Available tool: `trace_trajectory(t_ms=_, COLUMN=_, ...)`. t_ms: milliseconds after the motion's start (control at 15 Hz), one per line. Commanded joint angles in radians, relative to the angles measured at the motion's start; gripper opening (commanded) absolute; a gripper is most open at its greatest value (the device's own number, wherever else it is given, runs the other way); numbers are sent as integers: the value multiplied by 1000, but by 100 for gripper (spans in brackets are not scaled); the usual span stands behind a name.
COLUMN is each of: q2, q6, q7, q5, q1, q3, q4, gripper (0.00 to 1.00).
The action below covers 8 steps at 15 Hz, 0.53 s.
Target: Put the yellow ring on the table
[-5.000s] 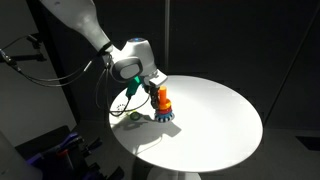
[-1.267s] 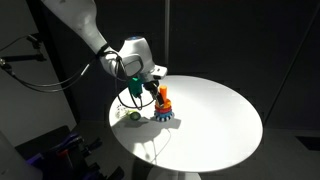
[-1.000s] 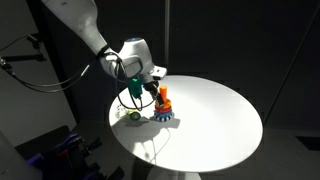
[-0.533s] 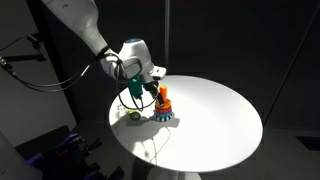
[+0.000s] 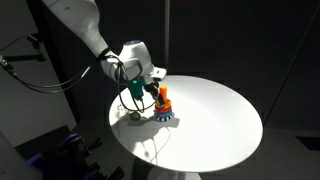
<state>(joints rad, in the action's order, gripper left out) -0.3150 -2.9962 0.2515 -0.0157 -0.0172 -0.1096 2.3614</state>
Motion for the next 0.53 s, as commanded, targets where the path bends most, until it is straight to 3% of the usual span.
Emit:
trace_trajectory(t_ms=0, q2=-16, q6=-28, q7=-31, q5=16, q1=4, q3=-7, q4=-6, gripper=100)
trace_trajectory(t_ms=200, q2=-22, q6=-41, q7=-29, q5=15, q1=1, q3=-15, q4=-8, gripper=100)
trace_trajectory(t_ms=267, q2=-23, q6=-45, q7=-28, q5=15, q1=-1, q3=-17, q4=-9, gripper=75)
trace_trajectory(t_ms=333, q2=-24, q6=-49, q7=-26, q5=16, q1=-3, q3=-20, q4=-8, gripper=74)
trace_trajectory(t_ms=467, q2=-21, q6=-54, q7=-25, q5=18, q1=-4, q3=-24, q4=-7, gripper=60)
